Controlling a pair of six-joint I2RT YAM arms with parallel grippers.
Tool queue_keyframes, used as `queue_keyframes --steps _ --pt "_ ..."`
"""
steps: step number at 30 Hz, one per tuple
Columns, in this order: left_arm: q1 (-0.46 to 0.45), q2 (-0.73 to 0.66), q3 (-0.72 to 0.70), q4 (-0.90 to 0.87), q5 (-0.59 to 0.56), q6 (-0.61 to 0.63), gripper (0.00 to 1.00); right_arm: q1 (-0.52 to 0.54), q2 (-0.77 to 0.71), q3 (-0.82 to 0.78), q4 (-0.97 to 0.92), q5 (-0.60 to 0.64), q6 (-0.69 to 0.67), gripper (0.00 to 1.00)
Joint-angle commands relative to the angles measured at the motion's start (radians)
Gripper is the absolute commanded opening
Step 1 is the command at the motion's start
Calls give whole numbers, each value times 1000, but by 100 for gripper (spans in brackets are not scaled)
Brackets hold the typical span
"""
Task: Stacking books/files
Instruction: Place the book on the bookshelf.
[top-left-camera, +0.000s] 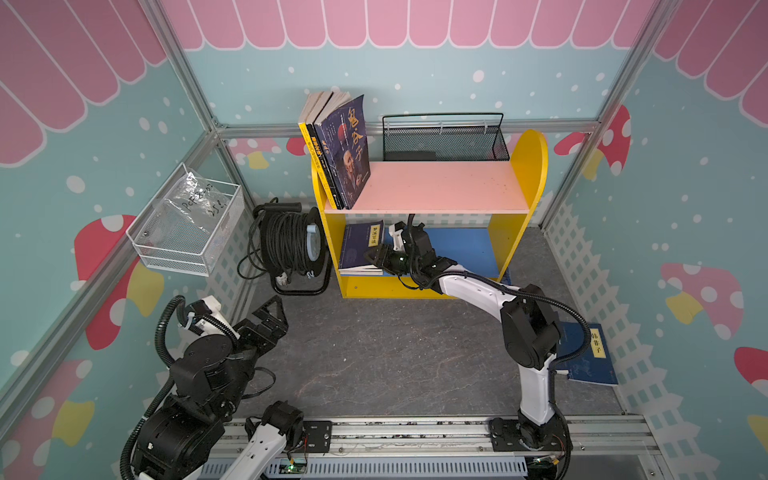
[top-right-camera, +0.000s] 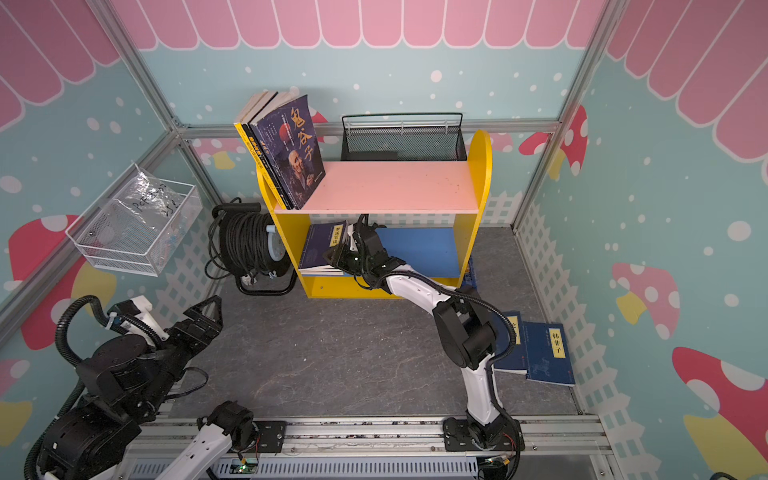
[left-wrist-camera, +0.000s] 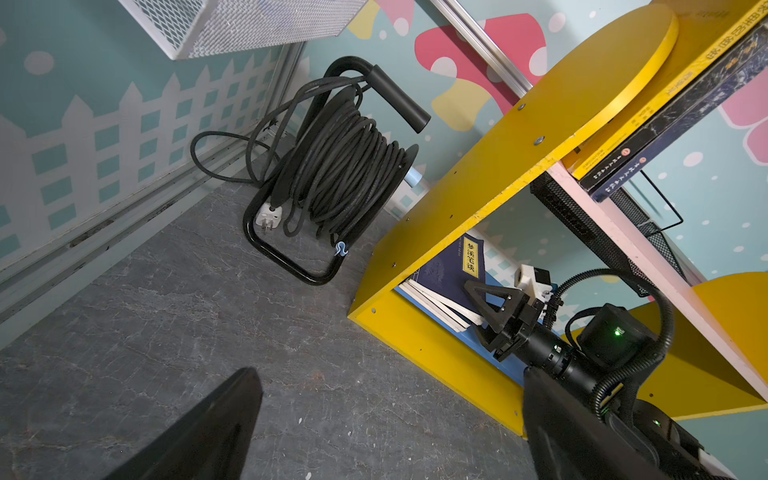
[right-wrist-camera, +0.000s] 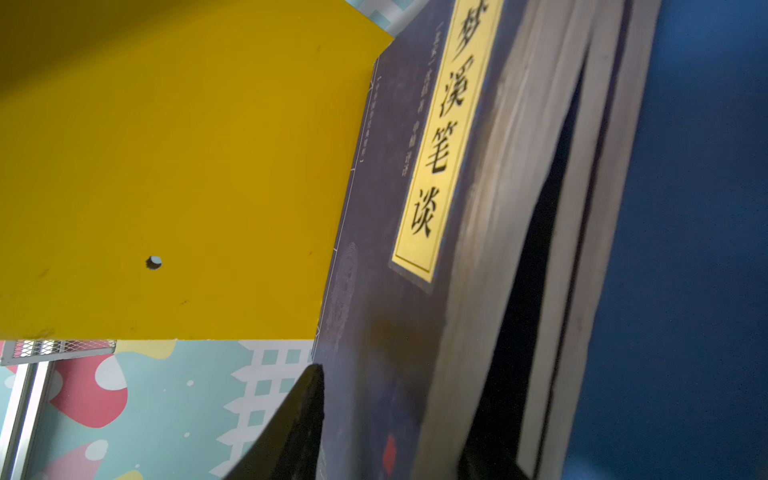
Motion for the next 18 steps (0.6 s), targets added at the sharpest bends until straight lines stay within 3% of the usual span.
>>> queue_keyframes --steps 1,18 --pt "2 -19 -10 0 2 -20 100 -11 23 57 -21 35 -43 44" --pt "3 15 -7 12 9 9 99 -11 59 110 -71 71 -74 41"
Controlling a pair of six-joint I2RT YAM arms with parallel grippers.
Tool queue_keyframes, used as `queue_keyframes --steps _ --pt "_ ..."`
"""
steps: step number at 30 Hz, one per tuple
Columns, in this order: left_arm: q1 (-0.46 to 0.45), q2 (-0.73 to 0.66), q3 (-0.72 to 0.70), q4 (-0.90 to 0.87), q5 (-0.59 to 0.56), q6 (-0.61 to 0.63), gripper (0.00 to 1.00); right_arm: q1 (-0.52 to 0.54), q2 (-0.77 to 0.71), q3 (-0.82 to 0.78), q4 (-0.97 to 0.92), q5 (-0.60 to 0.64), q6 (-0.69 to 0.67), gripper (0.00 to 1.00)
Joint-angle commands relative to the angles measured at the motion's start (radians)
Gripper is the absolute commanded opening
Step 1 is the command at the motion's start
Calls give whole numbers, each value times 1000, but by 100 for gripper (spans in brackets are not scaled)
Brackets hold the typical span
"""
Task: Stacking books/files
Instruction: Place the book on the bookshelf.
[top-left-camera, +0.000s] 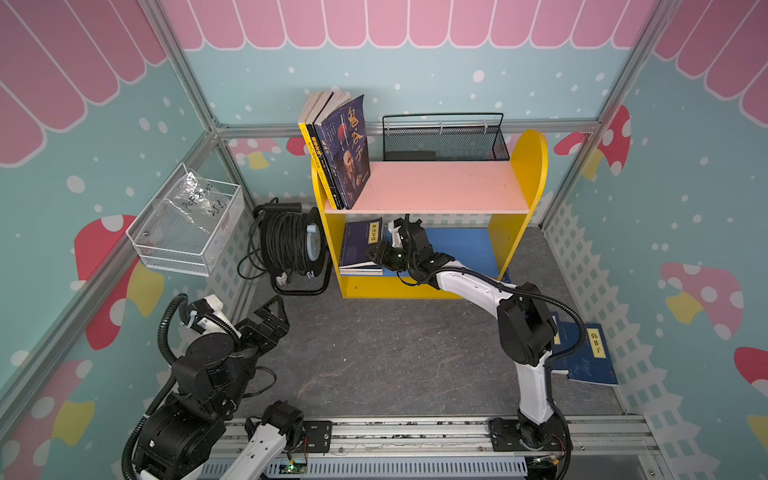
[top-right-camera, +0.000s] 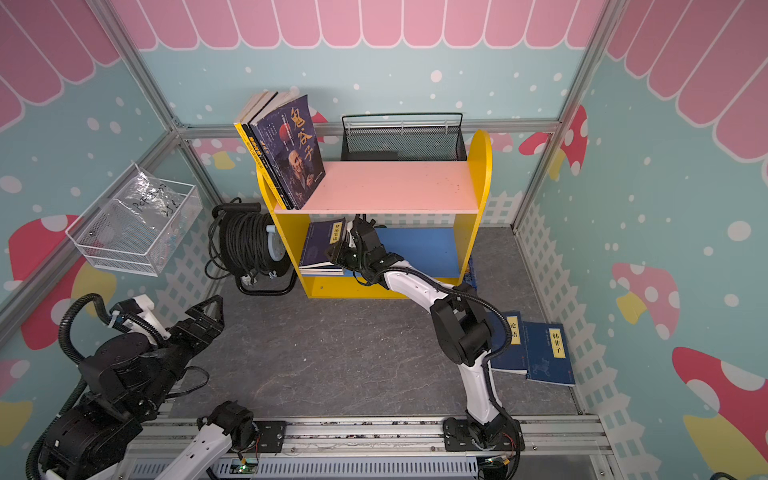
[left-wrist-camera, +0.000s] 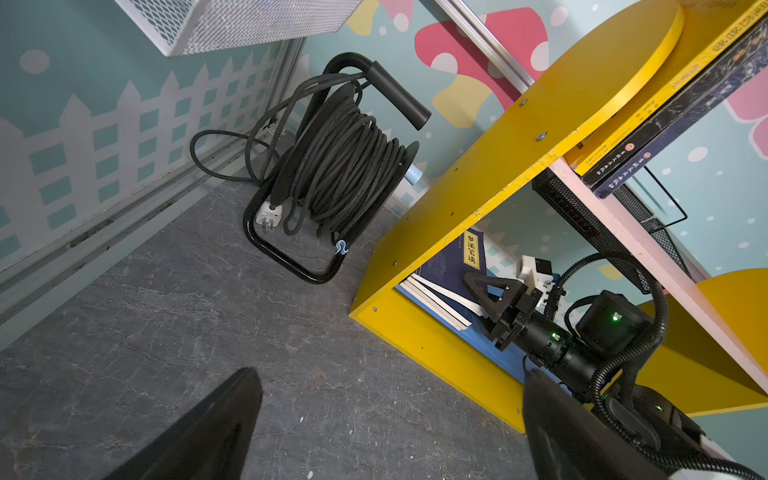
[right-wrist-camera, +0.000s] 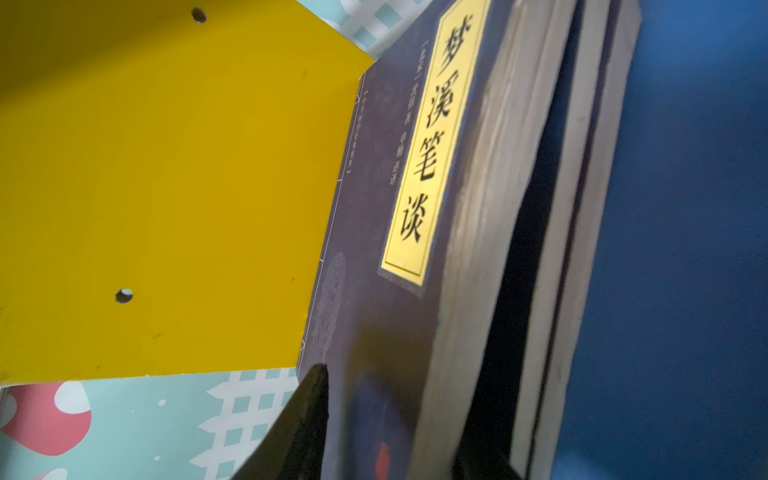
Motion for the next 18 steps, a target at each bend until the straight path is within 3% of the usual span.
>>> queue_keyframes --steps 1,18 --pt "4 4 -5 10 5 4 99 -6 23 37 -11 32 -29 41" --pt "2 21 -9 19 19 20 99 21 19 22 -40 40 -43 41"
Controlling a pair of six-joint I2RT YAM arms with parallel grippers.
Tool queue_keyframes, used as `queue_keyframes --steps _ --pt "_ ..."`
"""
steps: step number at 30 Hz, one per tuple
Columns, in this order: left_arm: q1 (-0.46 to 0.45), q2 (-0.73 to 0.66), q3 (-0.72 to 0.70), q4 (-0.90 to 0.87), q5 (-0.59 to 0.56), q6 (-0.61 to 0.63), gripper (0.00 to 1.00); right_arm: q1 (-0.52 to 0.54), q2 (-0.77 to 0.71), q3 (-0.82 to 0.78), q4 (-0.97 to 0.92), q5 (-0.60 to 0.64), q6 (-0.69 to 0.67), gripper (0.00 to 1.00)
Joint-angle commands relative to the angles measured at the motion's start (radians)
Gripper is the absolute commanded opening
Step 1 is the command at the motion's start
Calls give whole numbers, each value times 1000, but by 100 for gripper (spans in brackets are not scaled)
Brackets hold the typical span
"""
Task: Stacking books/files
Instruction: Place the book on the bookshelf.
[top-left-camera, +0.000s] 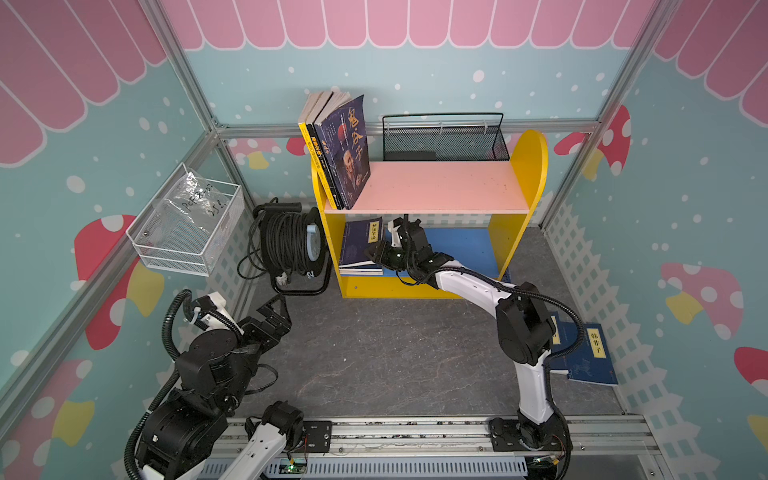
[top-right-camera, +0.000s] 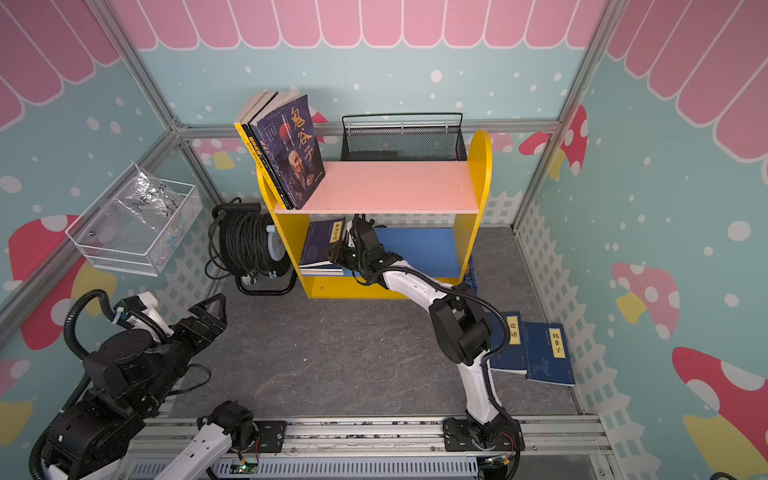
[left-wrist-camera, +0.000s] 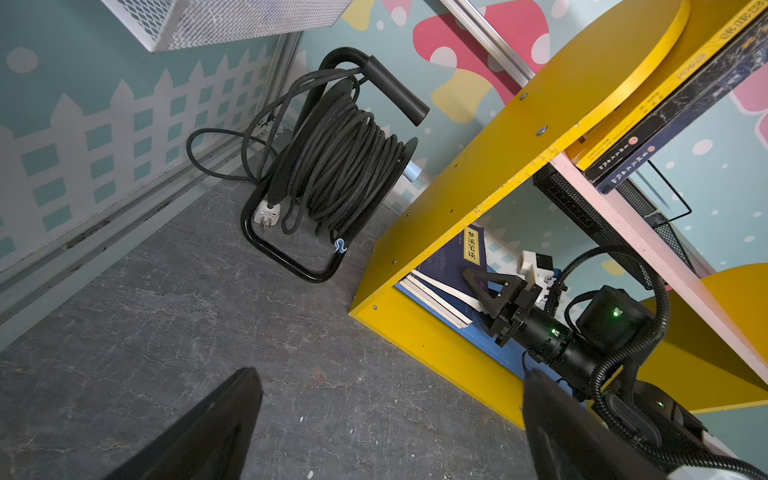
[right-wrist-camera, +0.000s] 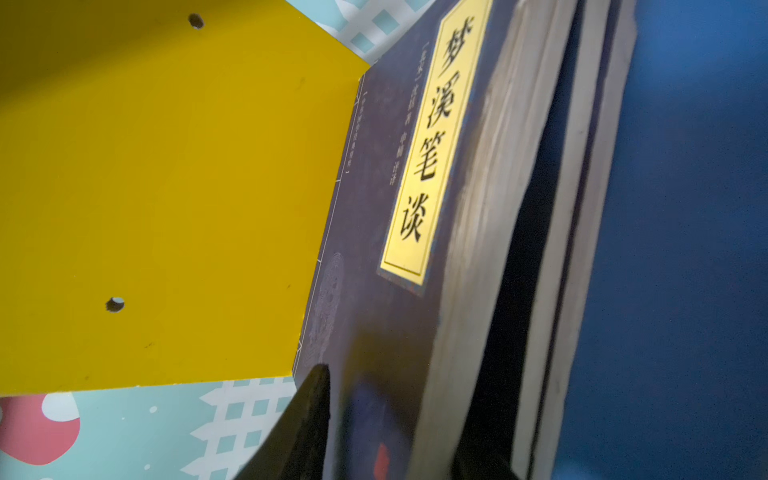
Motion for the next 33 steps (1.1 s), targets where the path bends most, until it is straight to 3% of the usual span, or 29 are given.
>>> queue_keyframes --steps 1,33 --pt "3 2 -10 7 11 10 100 14 13 17 -38 25 -33 41" --pt "4 -24 -23 4 29 -3 99 23 -32 -48 -39 42 -30 35"
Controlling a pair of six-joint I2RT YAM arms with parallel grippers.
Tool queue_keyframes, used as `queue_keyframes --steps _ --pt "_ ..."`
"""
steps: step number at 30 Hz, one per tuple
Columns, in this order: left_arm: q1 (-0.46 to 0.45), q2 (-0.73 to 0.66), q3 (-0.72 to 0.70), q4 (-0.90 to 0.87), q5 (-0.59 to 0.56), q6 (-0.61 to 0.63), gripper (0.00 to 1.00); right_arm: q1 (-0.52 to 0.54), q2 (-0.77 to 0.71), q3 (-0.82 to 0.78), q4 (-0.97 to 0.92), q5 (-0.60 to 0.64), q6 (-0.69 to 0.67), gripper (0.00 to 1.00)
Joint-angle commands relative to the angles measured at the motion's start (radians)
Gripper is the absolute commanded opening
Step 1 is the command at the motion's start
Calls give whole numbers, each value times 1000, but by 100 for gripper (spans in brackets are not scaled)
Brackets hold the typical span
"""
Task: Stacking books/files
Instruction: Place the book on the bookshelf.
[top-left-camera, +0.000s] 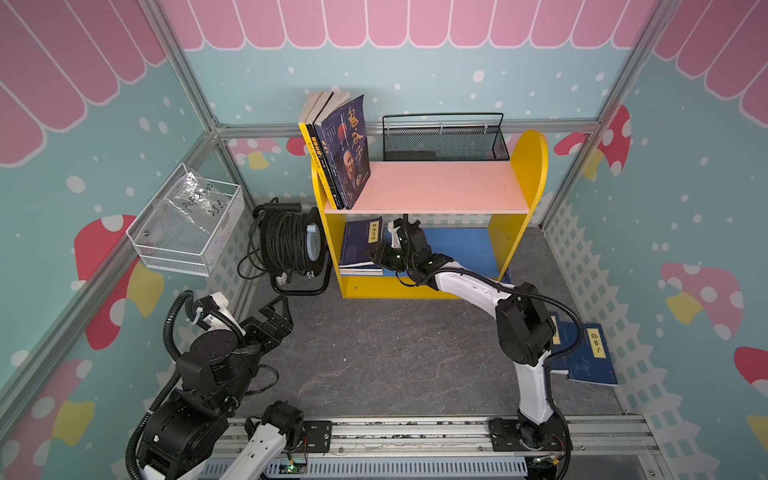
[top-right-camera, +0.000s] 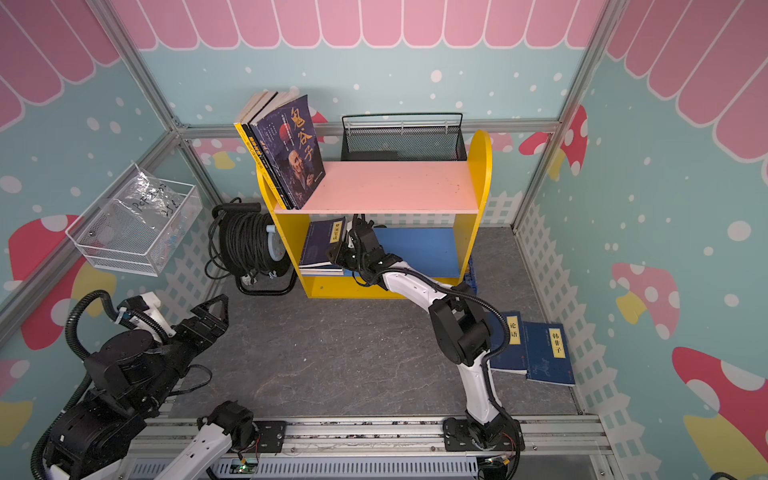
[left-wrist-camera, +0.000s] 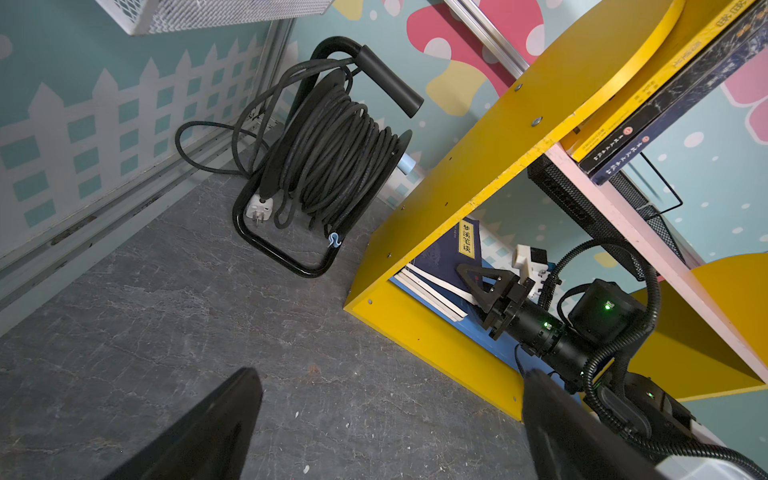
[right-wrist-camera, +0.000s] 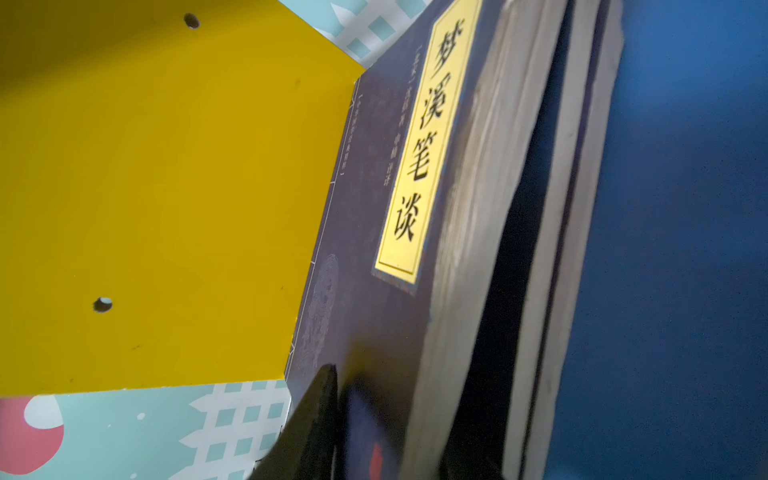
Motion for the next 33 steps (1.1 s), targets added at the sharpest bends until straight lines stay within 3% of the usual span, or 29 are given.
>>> queue_keyframes --steps 1,33 --pt "3 -15 -12 0 4 -3 99 16 -29 -33 -54 19 -17 35" --pt "2 34 2 21 27 14 99 19 -41 -68 -30 27 -2 32"
